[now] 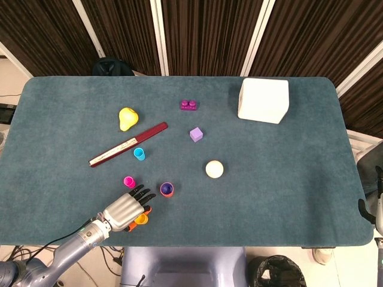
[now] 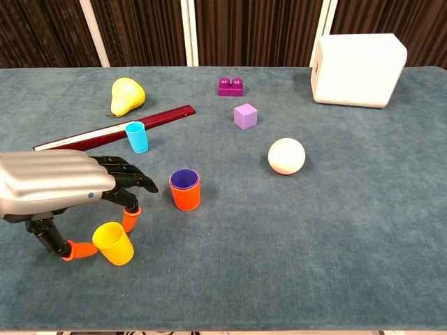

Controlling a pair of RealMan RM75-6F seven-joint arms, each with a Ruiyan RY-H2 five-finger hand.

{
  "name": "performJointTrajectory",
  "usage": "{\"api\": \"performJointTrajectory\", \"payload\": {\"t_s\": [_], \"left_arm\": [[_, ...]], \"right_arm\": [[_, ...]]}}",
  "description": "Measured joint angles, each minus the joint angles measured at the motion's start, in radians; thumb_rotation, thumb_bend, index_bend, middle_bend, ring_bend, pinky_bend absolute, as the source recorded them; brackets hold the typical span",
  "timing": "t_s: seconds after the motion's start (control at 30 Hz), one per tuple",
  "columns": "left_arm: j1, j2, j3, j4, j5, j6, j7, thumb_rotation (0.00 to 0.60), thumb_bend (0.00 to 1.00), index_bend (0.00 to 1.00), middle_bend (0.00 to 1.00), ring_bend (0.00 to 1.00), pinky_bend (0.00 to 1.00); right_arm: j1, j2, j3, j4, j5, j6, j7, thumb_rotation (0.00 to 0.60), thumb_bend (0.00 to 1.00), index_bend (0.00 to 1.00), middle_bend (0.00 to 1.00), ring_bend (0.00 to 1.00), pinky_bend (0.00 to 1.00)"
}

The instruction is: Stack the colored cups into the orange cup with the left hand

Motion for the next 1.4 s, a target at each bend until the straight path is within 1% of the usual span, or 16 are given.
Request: {"api": "performJointTrajectory", "payload": {"t_s": [0.2, 0.4, 0.5, 0.73, 0.93, 1.03, 1.13, 1.27, 1.4], "left_arm": [[0.006, -0.006, -0.009, 0.002, 0.003, 0.01, -0.002, 0.6, 0.37, 0.44, 0.09, 0.0, 0.0], [0.012, 0.003, -0.023, -0.008, 0.02, 0.029, -0.019, 0.6, 0.37, 0.44, 0.09, 0.0, 0.0], [0.015, 0.012, -0.04, -0.017, 0.034, 0.052, -0.032, 0.6, 0.37, 0.45, 0.09, 0.0, 0.0], [0.025, 0.023, -0.103, -0.021, 0.096, 0.12, -0.113, 0.6, 0.37, 0.45, 0.09, 0.0, 0.0], [0.008, -0.011, -0.181, 0.048, 0.12, 0.141, -0.2, 0.6, 0.37, 0.45, 0.09, 0.0, 0.0], [-0.015, -0.037, -0.212, 0.095, 0.11, 0.124, -0.214, 0.6, 0.37, 0.45, 0.09, 0.0, 0.0], [-0.041, -0.055, -0.231, 0.116, 0.083, 0.086, -0.21, 0.6, 0.37, 0.45, 0.09, 0.0, 0.0], [-0.073, -0.075, -0.249, 0.131, 0.04, 0.04, -0.187, 0.6, 0.37, 0.45, 0.09, 0.0, 0.0], [-0.098, -0.093, -0.255, 0.139, 0.006, 0.004, -0.162, 0.6, 0.37, 0.45, 0.09, 0.0, 0.0]], "right_arm": [[0.0, 0.0, 0.0, 0.001, -0.001, -0.001, 0.003, 0.6, 0.42, 0.04, 0.0, 0.04, 0.01], [-0.002, 0.001, 0.0, 0.001, -0.001, 0.001, 0.006, 0.6, 0.42, 0.04, 0.0, 0.04, 0.01], [-0.002, 0.001, 0.001, 0.002, 0.0, 0.001, 0.006, 0.6, 0.42, 0.04, 0.0, 0.04, 0.01], [0.0, -0.004, 0.001, 0.009, 0.008, -0.007, 0.001, 0.6, 0.42, 0.04, 0.0, 0.04, 0.01], [0.002, -0.008, 0.0, 0.013, 0.008, -0.01, -0.003, 0.6, 0.42, 0.04, 0.0, 0.04, 0.01], [0.002, -0.011, -0.001, 0.013, 0.009, -0.009, -0.009, 0.6, 0.42, 0.04, 0.0, 0.04, 0.01], [0.001, -0.011, 0.001, 0.012, 0.011, -0.006, -0.013, 0.6, 0.42, 0.04, 0.0, 0.04, 0.01], [0.0, -0.013, 0.001, 0.009, 0.015, -0.005, -0.021, 0.6, 0.42, 0.04, 0.0, 0.04, 0.01], [0.0, -0.012, 0.001, 0.009, 0.015, -0.006, -0.022, 0.6, 0.42, 0.04, 0.0, 0.04, 0.01]]}}
